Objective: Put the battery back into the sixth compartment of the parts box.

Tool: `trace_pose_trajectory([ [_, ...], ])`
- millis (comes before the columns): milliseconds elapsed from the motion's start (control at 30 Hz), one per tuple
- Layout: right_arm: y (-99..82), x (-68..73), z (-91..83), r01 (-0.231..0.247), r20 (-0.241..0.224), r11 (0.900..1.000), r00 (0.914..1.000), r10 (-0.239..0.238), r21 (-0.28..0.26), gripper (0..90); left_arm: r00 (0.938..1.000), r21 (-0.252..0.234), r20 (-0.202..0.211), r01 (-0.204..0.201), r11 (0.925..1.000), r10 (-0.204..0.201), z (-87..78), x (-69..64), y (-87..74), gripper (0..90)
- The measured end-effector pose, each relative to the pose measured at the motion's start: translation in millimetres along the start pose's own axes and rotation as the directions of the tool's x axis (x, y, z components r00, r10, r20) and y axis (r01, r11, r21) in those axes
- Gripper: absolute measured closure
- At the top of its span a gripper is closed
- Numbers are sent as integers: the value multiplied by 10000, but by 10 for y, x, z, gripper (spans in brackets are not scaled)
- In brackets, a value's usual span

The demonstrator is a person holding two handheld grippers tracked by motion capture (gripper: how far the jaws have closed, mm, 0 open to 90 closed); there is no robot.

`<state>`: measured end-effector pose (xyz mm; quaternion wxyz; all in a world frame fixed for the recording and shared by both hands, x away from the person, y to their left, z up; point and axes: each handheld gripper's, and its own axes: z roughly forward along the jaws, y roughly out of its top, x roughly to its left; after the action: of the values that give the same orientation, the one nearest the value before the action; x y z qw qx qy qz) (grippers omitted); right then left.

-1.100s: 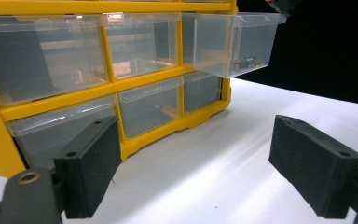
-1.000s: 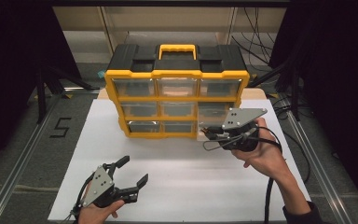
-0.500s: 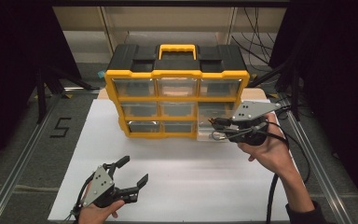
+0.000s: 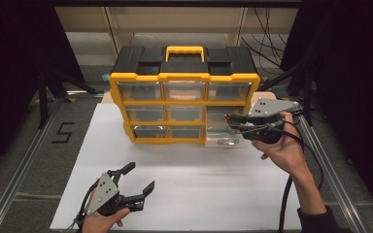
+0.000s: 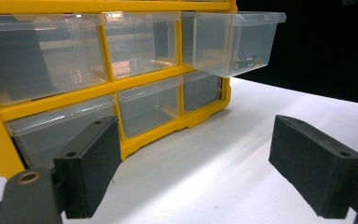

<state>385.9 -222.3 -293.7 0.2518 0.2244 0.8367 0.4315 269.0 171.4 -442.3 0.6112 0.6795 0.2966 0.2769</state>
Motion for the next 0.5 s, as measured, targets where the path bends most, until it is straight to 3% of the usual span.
trace_pose_trajectory([
  [500,-61,-147,114,-182,285,9994,9994,173,306,767,10000,4,9,-25,10000,25,2,1,-4,162],
])
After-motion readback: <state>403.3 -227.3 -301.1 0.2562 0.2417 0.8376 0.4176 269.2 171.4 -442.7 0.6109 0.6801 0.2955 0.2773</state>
